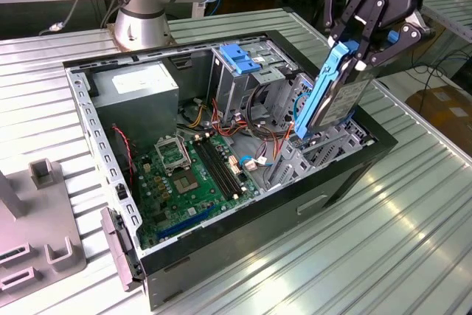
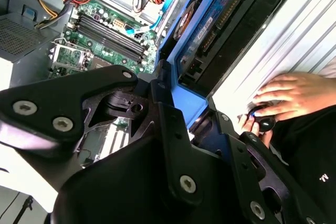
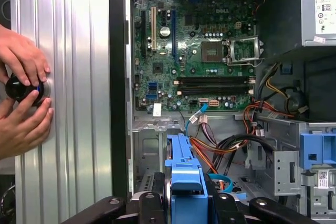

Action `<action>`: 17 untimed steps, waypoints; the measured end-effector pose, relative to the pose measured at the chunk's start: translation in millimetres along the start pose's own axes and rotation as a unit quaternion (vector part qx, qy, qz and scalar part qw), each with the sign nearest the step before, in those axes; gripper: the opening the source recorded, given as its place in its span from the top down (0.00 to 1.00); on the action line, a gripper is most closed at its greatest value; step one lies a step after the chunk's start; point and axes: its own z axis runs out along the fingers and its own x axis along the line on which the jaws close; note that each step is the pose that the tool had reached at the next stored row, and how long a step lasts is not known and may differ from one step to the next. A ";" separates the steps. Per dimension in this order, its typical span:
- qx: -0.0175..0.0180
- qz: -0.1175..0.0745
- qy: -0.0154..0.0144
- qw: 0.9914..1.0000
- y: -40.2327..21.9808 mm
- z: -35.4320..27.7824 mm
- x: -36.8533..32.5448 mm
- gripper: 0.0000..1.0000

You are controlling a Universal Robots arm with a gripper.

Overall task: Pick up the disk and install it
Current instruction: 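Insert the disk into the insertion slot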

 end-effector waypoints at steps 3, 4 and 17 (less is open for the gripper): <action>0.000 -0.006 0.000 1.000 0.0 1.6 0.0 0.63; 0.000 -0.008 0.000 1.000 0.0 2.2 -0.1 0.63; 0.000 0.008 0.000 1.000 0.0 11.7 -0.3 0.63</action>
